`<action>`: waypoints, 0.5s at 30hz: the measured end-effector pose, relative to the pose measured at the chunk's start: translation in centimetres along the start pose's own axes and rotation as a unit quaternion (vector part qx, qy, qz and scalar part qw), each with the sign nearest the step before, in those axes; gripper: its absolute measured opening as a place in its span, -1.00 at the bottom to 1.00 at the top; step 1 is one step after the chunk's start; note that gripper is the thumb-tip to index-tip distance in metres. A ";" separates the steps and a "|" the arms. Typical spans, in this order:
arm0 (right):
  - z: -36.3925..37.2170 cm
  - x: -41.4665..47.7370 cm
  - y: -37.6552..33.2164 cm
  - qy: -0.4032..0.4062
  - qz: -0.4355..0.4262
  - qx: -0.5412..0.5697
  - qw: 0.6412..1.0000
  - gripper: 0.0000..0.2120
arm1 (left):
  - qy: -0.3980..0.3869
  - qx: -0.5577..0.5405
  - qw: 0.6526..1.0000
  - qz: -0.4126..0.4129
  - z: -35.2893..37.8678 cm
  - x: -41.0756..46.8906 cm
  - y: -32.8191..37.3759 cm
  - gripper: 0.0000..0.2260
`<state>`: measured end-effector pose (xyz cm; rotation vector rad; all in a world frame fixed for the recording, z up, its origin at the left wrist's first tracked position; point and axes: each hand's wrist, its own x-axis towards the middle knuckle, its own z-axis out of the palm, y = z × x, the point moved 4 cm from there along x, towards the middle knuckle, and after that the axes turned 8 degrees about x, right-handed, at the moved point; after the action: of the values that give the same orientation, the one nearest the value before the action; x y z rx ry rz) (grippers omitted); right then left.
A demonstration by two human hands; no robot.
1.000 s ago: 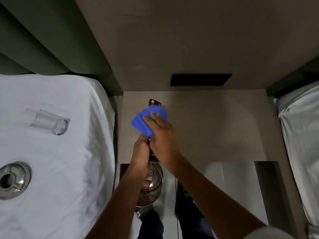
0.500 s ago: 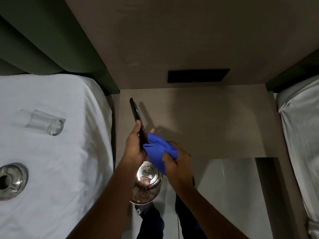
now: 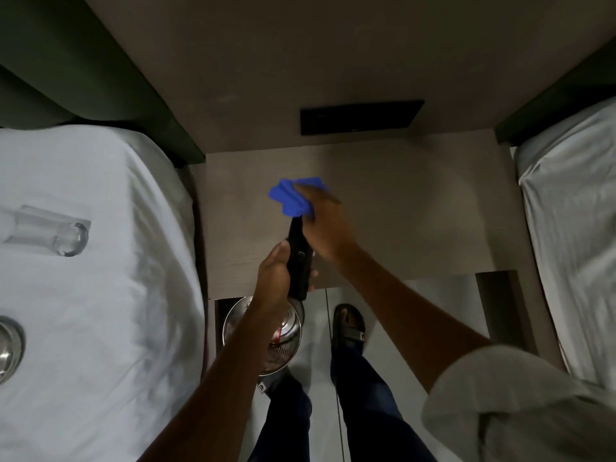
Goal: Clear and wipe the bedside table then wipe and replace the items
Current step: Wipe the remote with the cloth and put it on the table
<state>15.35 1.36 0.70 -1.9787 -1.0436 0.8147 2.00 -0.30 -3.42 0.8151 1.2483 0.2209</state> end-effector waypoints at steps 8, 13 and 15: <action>1.7 -7.2 1.9 0.044 0.093 0.149 0.983 -0.69 | 0.044 -0.110 0.991 -0.057 0.5 3.9 0.9 -0.64; -0.7 -8.2 6.4 0.109 0.198 0.195 0.954 -0.86 | 0.032 0.002 0.999 -0.038 0.6 5.2 0.0 -0.73; -2.1 -7.7 8.5 0.147 0.228 0.202 0.941 -0.86 | 0.042 0.126 0.991 -0.018 1.1 6.6 -1.0 -0.69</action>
<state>16.74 -9.30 -3.87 -1.9187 -0.2139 0.8550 4.99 2.28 -8.91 1.0068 1.3866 0.0678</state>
